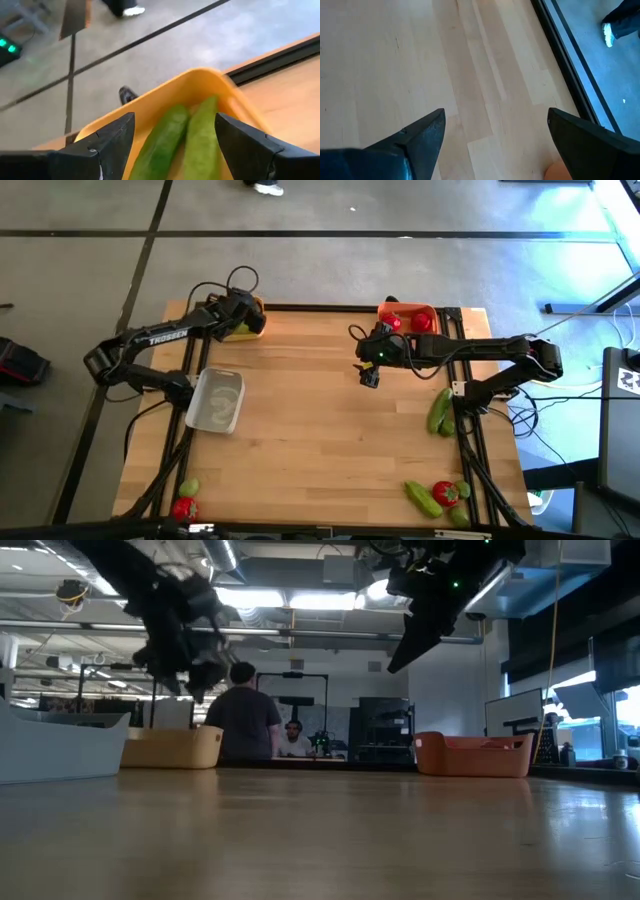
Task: Sort produce into baskets
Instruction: Put the bottom left green lime into the white bin
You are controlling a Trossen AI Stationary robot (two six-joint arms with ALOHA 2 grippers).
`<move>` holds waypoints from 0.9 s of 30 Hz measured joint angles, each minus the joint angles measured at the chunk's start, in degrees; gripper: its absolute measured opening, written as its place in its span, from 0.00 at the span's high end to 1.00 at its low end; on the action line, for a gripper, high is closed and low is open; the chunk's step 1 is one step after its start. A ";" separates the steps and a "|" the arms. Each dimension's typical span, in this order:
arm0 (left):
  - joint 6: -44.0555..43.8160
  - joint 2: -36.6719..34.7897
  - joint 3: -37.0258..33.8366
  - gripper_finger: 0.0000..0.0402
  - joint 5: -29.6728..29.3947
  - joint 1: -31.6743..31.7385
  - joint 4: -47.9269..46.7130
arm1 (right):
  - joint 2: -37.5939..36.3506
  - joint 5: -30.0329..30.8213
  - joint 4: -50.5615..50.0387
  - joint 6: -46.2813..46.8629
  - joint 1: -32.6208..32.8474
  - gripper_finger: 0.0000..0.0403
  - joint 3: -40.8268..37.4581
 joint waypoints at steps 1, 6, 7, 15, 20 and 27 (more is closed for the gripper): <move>0.56 -0.59 0.61 0.32 0.04 -0.96 -0.29 | 0.00 0.00 0.00 0.00 0.00 0.16 0.00; 1.56 -3.39 3.16 0.32 2.67 -6.56 -1.34 | 0.00 -1.56 0.36 0.02 0.00 0.16 0.00; 1.55 -3.96 3.48 0.32 3.40 -7.81 -1.41 | 0.00 -1.64 0.46 0.02 0.00 0.16 0.00; 2.49 -6.51 5.28 0.32 9.63 -19.64 -1.21 | 0.00 -3.08 0.57 0.83 0.02 0.16 0.00; 2.49 -6.51 5.38 0.32 10.29 -27.77 -1.01 | 0.00 -4.51 0.39 1.42 0.02 0.16 0.00; 1.13 -6.51 5.39 0.32 10.33 -37.66 -0.91 | 0.00 -4.52 0.02 1.49 0.04 0.16 0.00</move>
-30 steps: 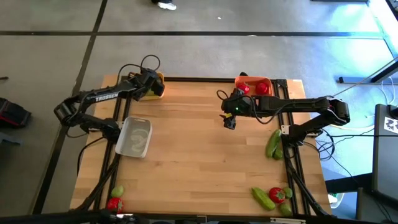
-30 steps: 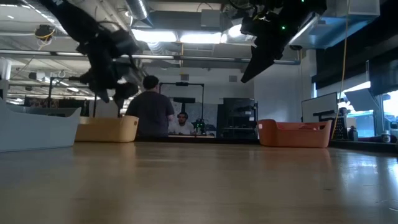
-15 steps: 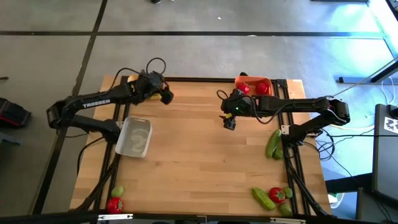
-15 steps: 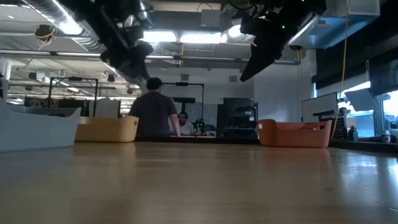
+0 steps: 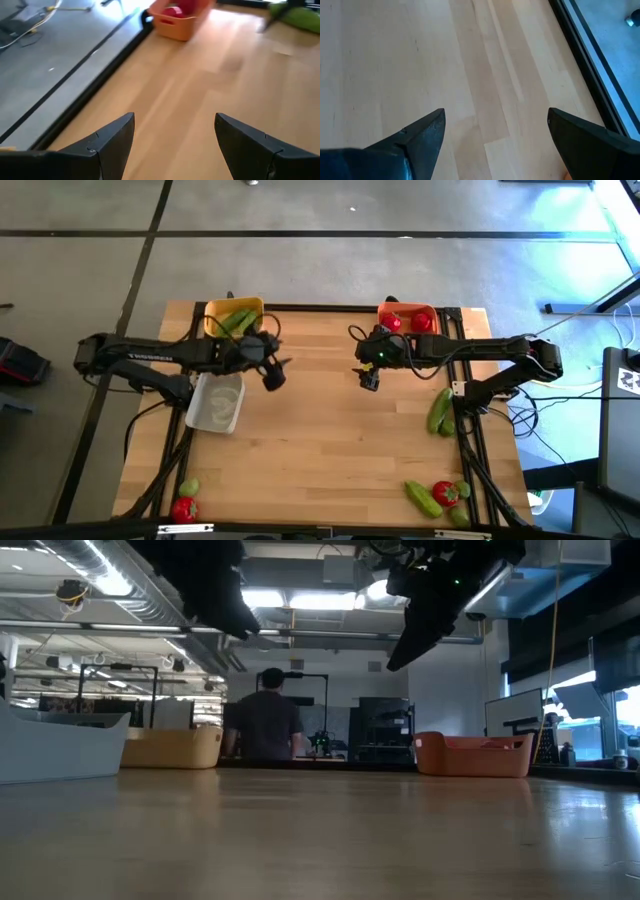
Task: Sort produce into baskets
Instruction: Put the bottom left green lime into the white bin
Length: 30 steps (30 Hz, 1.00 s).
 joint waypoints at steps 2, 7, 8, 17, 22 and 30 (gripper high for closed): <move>-0.02 0.00 0.00 0.32 -0.02 -2.20 0.02 | 0.00 0.00 0.00 0.00 0.00 0.16 0.00; -4.63 0.00 0.00 0.32 0.07 -5.94 2.05 | 0.00 -0.04 -0.04 0.00 0.00 0.16 0.00; -6.05 0.00 0.02 0.32 0.33 -6.43 2.16 | 0.00 -0.04 -0.04 0.00 0.00 0.16 0.00; -11.09 0.02 0.02 0.32 8.00 -12.42 2.16 | 0.00 -0.04 -0.86 -0.01 0.00 0.16 0.00; -11.89 0.28 0.02 0.32 8.28 -17.07 2.51 | 0.00 -0.02 -1.20 -0.02 0.00 0.16 0.00; -12.60 3.57 0.37 0.32 8.33 -22.87 5.34 | -0.02 -0.02 -1.18 -0.02 0.00 0.16 0.00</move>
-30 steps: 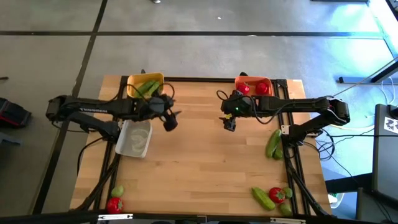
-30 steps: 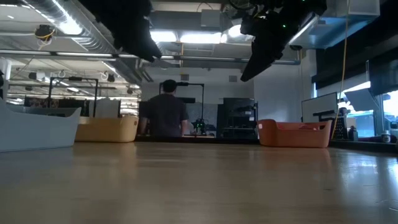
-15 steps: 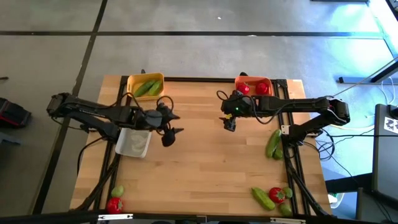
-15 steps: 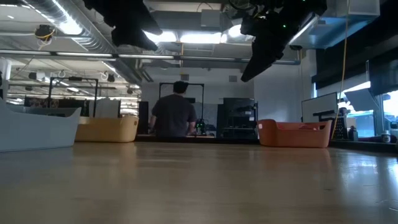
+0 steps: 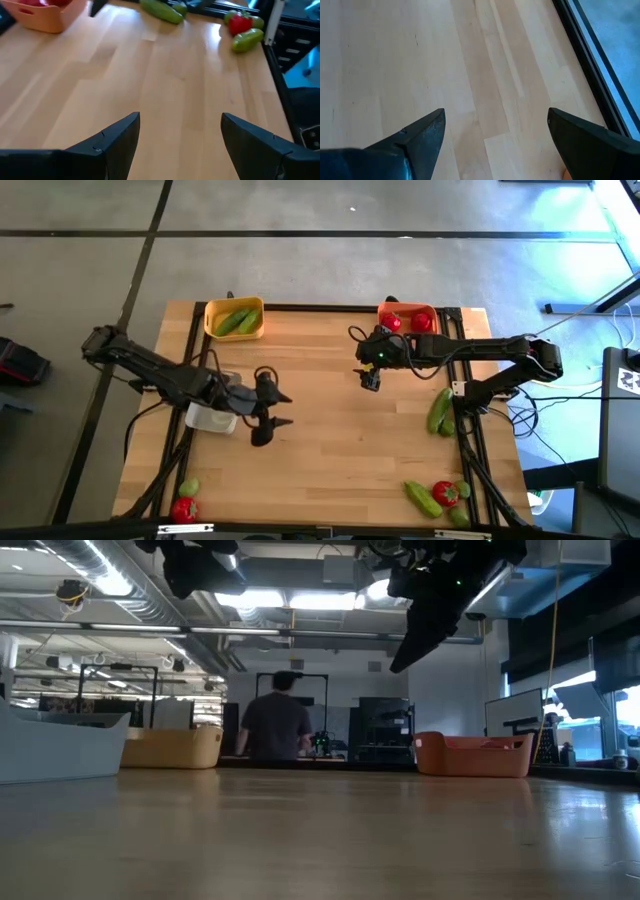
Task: Sort produce into baskets
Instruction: Put the bottom left green lime into the white bin
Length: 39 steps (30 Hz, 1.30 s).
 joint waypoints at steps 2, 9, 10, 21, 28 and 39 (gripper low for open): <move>-0.09 1.71 1.25 0.32 0.02 -0.97 0.20 | 0.00 0.00 -0.04 0.00 0.00 0.16 0.00; 0.03 7.83 8.90 0.32 0.21 -3.87 -3.28 | 0.00 -1.32 -0.73 0.01 -0.02 0.16 0.00; -0.69 8.32 10.12 0.32 0.37 -4.31 -5.59 | 0.00 -1.89 -1.10 -0.03 -0.02 0.16 0.00; -16.63 9.76 13.53 0.32 3.47 -9.40 -23.87 | -0.01 -10.64 -3.21 0.01 -0.01 0.16 -0.32; -29.23 9.76 13.46 0.32 10.15 -12.15 -32.00 | -0.02 -10.88 -3.45 0.02 0.00 0.16 -2.06; -42.70 14.77 13.14 0.32 22.62 -16.27 -42.10 | -0.02 -10.43 -2.39 0.02 -0.04 0.16 -4.61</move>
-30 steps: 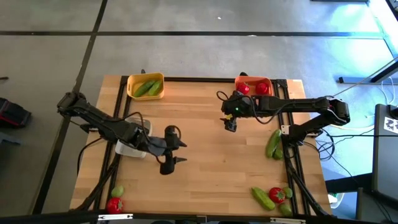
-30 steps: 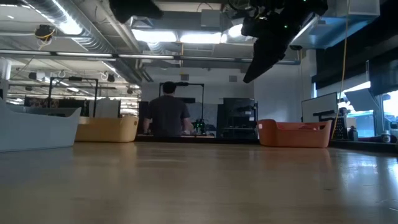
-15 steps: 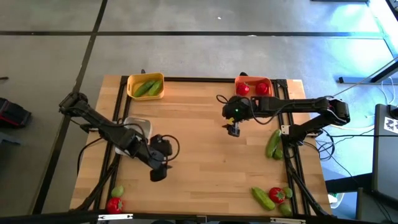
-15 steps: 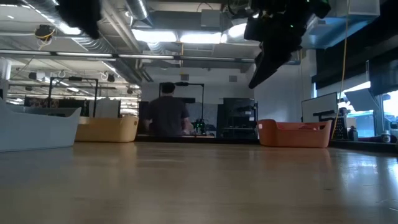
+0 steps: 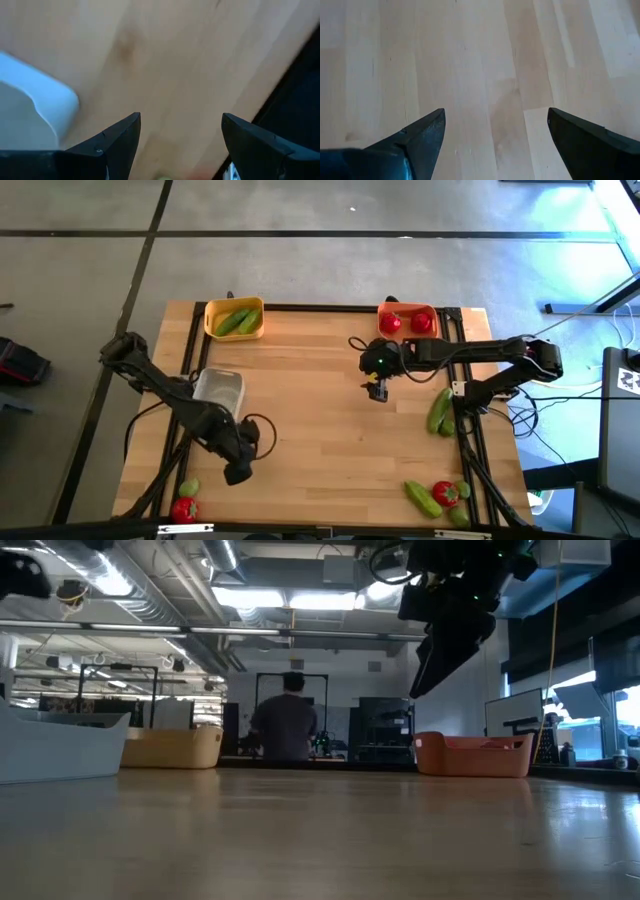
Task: Sort produce into baskets
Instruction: Put the bottom left green lime into the white bin
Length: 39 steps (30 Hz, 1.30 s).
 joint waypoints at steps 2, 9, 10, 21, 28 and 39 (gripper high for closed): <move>-0.23 2.07 0.00 0.32 4.02 -0.07 0.05 | 0.00 0.02 0.13 0.00 0.00 0.16 0.00; -4.39 8.04 -0.02 0.32 16.67 -2.58 -0.02 | 0.00 0.02 1.79 0.00 0.00 0.16 0.00; -6.23 8.70 -0.02 0.32 17.50 -3.10 -0.03 | 0.00 0.02 2.09 -0.01 0.00 0.16 0.00; -20.25 12.68 -0.04 0.32 23.32 -7.83 -0.04 | 0.00 0.02 2.63 -0.02 0.00 0.16 0.00; -19.87 15.28 -0.04 0.32 26.24 -11.22 -0.19 | 0.00 0.04 3.19 -0.02 0.00 0.16 0.00; -21.14 19.01 -0.06 0.32 26.77 -15.25 -2.69 | 0.02 0.04 5.86 -0.42 0.00 0.16 0.00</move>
